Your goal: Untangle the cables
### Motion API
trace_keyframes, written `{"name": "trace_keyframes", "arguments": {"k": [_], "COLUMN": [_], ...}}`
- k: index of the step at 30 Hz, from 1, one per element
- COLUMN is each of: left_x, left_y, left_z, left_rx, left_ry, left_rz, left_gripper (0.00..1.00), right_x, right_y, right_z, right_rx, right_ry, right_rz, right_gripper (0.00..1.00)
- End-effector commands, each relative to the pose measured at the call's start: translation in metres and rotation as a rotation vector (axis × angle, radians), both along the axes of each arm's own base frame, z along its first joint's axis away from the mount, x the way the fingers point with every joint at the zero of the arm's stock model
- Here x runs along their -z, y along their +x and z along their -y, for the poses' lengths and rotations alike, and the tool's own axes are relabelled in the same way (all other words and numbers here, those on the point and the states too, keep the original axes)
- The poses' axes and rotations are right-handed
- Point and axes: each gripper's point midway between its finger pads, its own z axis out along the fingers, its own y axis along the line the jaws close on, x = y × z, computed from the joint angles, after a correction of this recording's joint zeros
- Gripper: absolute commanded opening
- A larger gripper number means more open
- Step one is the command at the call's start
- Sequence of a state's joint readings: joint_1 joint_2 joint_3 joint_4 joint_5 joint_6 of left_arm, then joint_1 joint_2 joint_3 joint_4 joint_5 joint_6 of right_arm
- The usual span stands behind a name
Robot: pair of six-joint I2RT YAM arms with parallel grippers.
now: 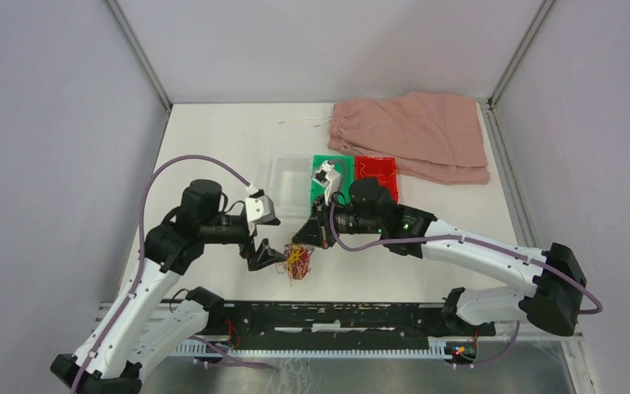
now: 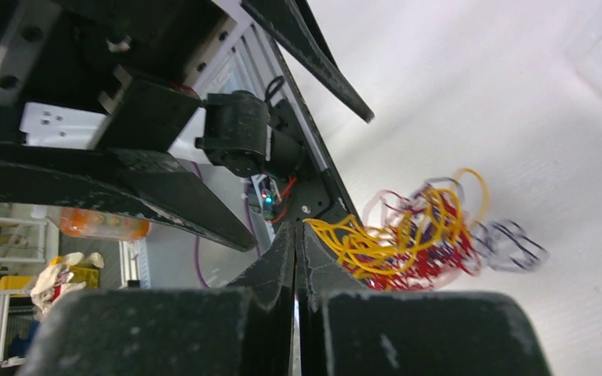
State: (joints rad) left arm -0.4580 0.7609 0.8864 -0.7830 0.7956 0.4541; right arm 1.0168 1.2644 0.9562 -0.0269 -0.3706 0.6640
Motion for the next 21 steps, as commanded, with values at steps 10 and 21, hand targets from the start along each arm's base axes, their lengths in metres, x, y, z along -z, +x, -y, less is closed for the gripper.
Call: {"name": "trace_keyframes", "arguments": {"k": [10, 21], "left_x": [-0.017, -0.027], "left_y": [0.008, 0.004], "left_z": [0.014, 0.009], "left_rx": [0.020, 0.014], "left_ry": [-0.105, -0.112], "left_rz": [0.072, 0.117], "left_gripper": [0.59, 0.14], "right_x": [-0.076, -0.067], "right_y": [-0.004, -0.007], "right_z": [-0.028, -0.014], "right_rx": [-0.032, 0.004], "right_ry": [0.223, 0.189], "right_rz": [0.019, 0.012], "right_gripper": [0.00, 0.00]}}
